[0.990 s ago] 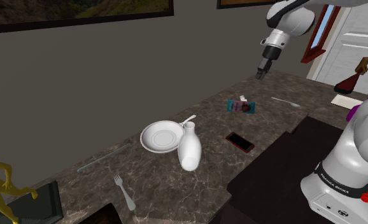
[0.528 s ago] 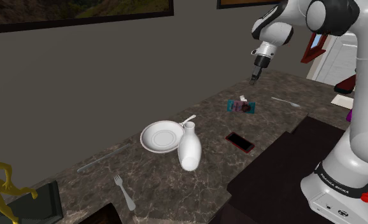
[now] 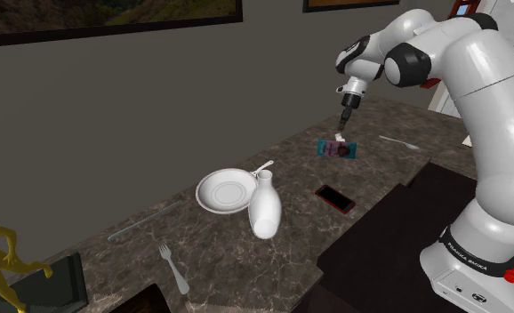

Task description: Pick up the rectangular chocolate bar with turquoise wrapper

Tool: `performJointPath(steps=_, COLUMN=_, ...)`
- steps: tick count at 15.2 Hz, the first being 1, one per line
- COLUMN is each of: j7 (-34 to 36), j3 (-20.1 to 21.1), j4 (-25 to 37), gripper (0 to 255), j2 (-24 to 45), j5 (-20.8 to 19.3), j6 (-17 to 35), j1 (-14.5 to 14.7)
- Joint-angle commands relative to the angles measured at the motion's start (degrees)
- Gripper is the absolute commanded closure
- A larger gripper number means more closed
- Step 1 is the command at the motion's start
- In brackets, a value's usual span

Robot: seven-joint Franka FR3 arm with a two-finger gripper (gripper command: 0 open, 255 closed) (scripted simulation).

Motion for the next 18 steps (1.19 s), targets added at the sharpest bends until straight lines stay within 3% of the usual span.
performJointPath(steps=1, j7=-0.7, j3=2.17, j4=7.98, gripper=0, j2=6.19, j5=0.91, j6=-2.56, j1=-3.05)
performJointPath(steps=5, j7=0.53, j3=6.14, j4=27.76, gripper=0, j2=19.46, j5=1.74, j6=-8.7, j1=-9.34)
performJointPath(steps=14, j7=0.0, j3=6.91, j4=29.77, gripper=0, j2=23.65, j5=2.4, j6=-6.41, j1=-10.01)
performJointPath(steps=15, j7=-0.1, j3=6.88, j4=29.67, gripper=255, j2=23.62, j5=2.38, j6=-6.4, j1=-10.04)
performJointPath(steps=18, j7=0.04, j3=6.92, j4=30.16, gripper=255, j2=23.84, j5=2.38, j6=-6.58, j1=-10.2)
